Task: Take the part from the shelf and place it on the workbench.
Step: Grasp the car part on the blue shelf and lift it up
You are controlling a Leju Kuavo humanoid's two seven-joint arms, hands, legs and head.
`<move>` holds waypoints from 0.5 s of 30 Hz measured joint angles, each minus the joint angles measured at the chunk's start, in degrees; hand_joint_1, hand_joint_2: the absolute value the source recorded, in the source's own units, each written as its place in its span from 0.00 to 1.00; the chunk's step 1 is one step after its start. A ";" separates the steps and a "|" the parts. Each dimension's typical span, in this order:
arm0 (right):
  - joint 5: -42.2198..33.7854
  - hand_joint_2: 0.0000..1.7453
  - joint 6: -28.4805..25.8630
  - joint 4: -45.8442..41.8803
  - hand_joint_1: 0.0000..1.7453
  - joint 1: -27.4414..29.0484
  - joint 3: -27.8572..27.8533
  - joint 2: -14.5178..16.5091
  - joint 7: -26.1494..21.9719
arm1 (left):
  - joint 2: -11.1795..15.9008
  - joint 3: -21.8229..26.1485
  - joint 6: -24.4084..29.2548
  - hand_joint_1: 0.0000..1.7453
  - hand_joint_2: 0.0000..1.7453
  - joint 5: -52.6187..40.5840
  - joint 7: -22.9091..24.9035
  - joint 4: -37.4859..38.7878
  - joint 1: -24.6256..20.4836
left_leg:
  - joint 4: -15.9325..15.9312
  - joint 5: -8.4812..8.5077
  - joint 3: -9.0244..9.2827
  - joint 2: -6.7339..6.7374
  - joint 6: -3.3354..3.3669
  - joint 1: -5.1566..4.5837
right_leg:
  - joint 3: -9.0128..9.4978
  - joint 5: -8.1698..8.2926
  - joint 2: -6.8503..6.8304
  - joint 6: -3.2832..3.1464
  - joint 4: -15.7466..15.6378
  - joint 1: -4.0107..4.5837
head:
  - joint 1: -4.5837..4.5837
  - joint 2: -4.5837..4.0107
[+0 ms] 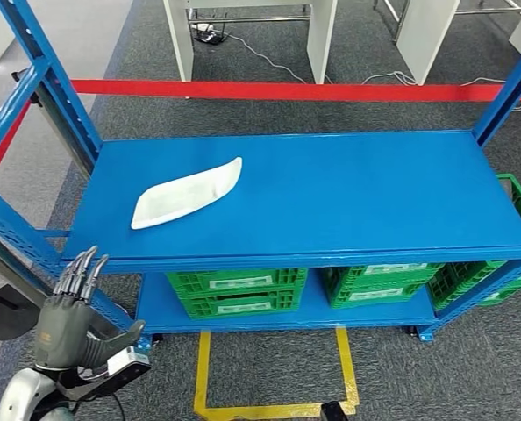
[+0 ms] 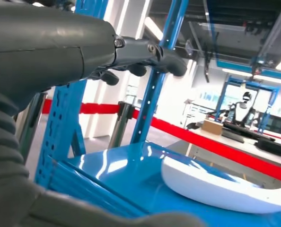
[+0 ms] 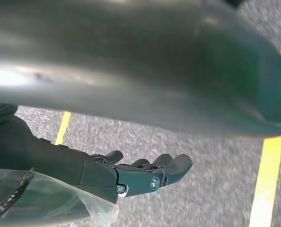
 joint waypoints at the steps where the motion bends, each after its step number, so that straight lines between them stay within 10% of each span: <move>1: 0.29 0.00 0.23 0.00 0.00 0.00 0.03 -0.02 0.13 | 0.35 0.13 -0.39 0.00 1.00 -0.45 0.14 0.22 -0.65 | -0.28 0.20 0.04 0.02 0.26 0.12 | -0.23 -0.28 0.03 0.31 0.27 -0.04 | 0.01 0.00; 7: 2.46 0.00 1.75 0.00 0.00 -0.10 0.77 -0.19 1.19 | 2.88 1.04 -3.51 0.00 1.00 -3.64 2.43 6.38 -10.42 | -0.76 0.88 -0.33 0.06 1.15 0.40 | -8.15 -7.09 0.11 1.30 16.19 -0.13 | 0.49 0.00; 12: 4.56 0.00 2.47 0.00 0.00 -0.69 1.81 -0.29 2.67 | 4.23 1.91 -3.26 0.00 1.00 -6.65 4.30 15.70 -20.56 | -0.13 0.84 -0.61 0.04 0.42 0.18 | -1.23 0.23 0.06 0.62 1.92 -0.07 | 0.47 0.00; 15: 5.45 0.00 2.84 -0.02 0.00 -0.96 2.40 -0.28 3.30 | 4.53 2.28 -2.61 0.00 0.25 -7.10 4.69 21.10 -26.13 | 0.01 1.13 -1.02 0.04 -0.55 0.04 | -0.52 0.52 0.21 -0.22 0.19 0.01 | 0.38 0.00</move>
